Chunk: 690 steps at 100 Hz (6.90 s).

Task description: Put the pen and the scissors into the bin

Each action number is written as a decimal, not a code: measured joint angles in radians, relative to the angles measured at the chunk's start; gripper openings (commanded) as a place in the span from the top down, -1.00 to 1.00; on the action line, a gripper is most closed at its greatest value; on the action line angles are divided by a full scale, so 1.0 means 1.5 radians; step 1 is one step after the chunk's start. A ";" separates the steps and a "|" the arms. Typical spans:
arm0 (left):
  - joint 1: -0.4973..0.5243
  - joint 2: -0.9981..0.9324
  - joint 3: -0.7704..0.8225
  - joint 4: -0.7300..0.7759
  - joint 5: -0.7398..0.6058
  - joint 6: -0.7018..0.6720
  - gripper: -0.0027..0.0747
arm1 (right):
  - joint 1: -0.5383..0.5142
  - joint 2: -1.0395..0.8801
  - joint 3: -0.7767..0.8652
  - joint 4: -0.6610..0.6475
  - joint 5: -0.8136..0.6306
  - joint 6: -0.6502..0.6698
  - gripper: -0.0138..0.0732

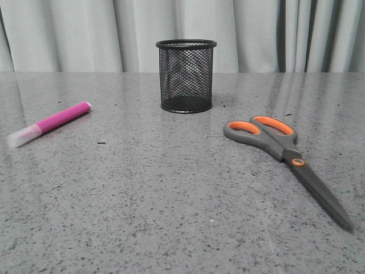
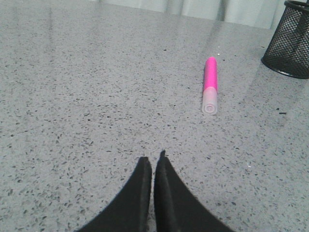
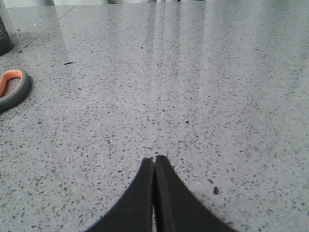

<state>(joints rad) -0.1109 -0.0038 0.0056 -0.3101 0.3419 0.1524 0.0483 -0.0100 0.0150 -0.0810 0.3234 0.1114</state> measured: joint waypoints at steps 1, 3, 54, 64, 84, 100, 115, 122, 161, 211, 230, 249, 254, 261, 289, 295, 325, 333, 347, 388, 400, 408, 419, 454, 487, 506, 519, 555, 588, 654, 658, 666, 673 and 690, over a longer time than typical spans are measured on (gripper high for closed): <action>0.000 0.000 0.000 0.000 0.000 0.000 0.98 | 0.000 0.000 0.000 0.000 0.000 0.000 0.83; 0.000 0.000 0.000 0.000 0.000 0.000 0.98 | 0.000 0.000 0.000 0.000 0.000 0.000 0.83; 0.000 0.000 0.000 0.000 0.000 0.000 0.98 | 0.000 0.000 0.000 0.000 0.000 0.000 0.83; 0.000 0.000 0.000 0.000 0.000 0.000 0.98 | 0.000 0.000 0.000 0.000 0.000 0.000 0.83; 0.000 0.000 0.000 0.000 0.000 0.000 0.98 | 0.000 0.000 0.000 -0.025 -0.014 0.000 0.83; 0.000 0.000 0.000 0.000 0.000 0.000 0.98 | 0.000 0.000 0.000 -0.057 -0.101 0.000 0.83; 0.000 0.000 0.000 0.002 -0.008 0.000 0.98 | 0.000 0.000 0.000 -0.062 -0.216 0.000 0.83; 0.000 0.000 0.000 0.003 -0.028 0.000 0.98 | 0.000 0.000 0.000 -0.062 -0.245 0.000 0.83; 0.000 0.000 0.000 -0.248 -0.218 -0.001 0.98 | 0.000 0.000 0.000 0.164 -0.347 0.006 0.83; -0.006 0.008 -0.070 -0.263 -0.195 0.000 -0.10 | 0.000 0.000 -0.093 0.316 -0.126 0.044 0.55; -0.040 0.132 -0.233 -0.078 -0.067 0.007 0.07 | 0.000 0.049 -0.192 0.308 0.067 -0.037 -0.07; -0.062 0.342 -0.424 0.036 0.115 0.017 0.07 | 0.000 0.163 -0.256 0.306 0.124 -0.062 -0.13; -0.062 0.403 -0.470 0.043 0.166 0.019 0.07 | 0.000 0.186 -0.267 0.306 0.126 -0.063 -0.13; -0.065 0.488 -0.531 0.047 0.233 0.019 0.07 | 0.000 0.210 -0.276 0.306 0.127 -0.064 -0.13; -0.141 0.802 -0.736 0.050 0.382 0.020 0.07 | 0.000 0.238 -0.279 0.295 0.127 -0.064 -0.13; -0.155 0.866 -0.772 0.050 0.397 0.011 0.07 | 0.000 0.238 -0.279 0.290 0.127 -0.064 -0.13; -0.166 1.051 -0.846 0.075 0.415 -0.013 0.07 | 0.000 0.238 -0.279 0.278 0.171 -0.066 -0.13; -0.166 1.063 -0.846 0.089 0.398 -0.016 0.07 | 0.000 0.238 -0.279 0.278 0.184 -0.066 -0.13; -0.166 1.077 -0.849 0.096 0.378 -0.017 0.07 | 0.000 0.238 -0.279 0.278 0.187 -0.066 -0.13; -0.166 1.136 -0.850 0.097 0.385 -0.018 0.72 | 0.000 0.238 -0.279 0.278 0.186 -0.067 -0.13; -0.166 1.145 -0.858 0.098 0.395 -0.016 0.98 | 0.000 0.238 -0.279 0.278 0.186 -0.067 -0.13; -0.166 1.146 -0.859 0.091 0.393 -0.004 0.98 | 0.000 0.238 -0.279 0.278 0.186 -0.067 -0.13; -0.166 1.129 -0.851 0.052 0.343 0.026 0.98 | 0.000 0.238 -0.279 0.278 0.186 -0.067 -0.13; -0.212 0.958 -0.851 -0.284 -0.145 0.180 0.98 | 0.000 0.238 -0.279 0.278 0.166 -0.067 -0.13; -0.350 1.065 -0.849 -0.314 -0.289 0.198 0.98 | 0.000 0.238 -0.279 0.278 0.124 -0.067 -0.13; -0.368 1.119 -0.869 -0.314 -0.332 0.186 0.98 | 0.000 0.238 -0.279 0.278 0.122 -0.067 -0.13; -0.371 1.156 -0.902 -0.315 -0.328 0.177 0.98 | 0.000 0.239 -0.279 0.272 0.122 -0.067 -0.13; -0.373 1.211 -0.915 -0.315 -0.316 0.175 0.93 | 0.000 0.239 -0.279 0.262 0.122 -0.068 -0.13; -0.373 1.215 -0.915 -0.315 -0.270 0.174 -0.26 | 0.000 0.239 -0.279 0.261 0.122 -0.068 -0.13; -0.387 0.667 -0.790 -0.127 -0.029 0.178 0.04 | 0.075 0.566 -0.598 0.349 0.373 -0.338 -0.13; -0.387 0.647 -0.760 -0.127 -0.031 0.178 0.04 | 0.090 0.612 -0.619 0.339 0.392 -0.338 -0.13; -0.387 0.608 -0.707 -0.132 -0.039 0.178 0.04 | 0.131 0.702 -0.660 0.308 0.412 -0.309 -0.13; -0.387 0.586 -0.666 -0.149 -0.044 0.178 0.04 | 0.186 0.769 -0.687 0.243 0.421 -0.245 -0.13; -0.387 0.559 -0.604 -0.184 -0.046 0.176 0.04 | 0.317 0.901 -0.742 0.046 0.456 -0.036 -0.13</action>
<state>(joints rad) -0.6907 0.8353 -0.8998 -0.5858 0.2730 0.4169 0.5243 1.3412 -1.0977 -0.0117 1.0080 0.0575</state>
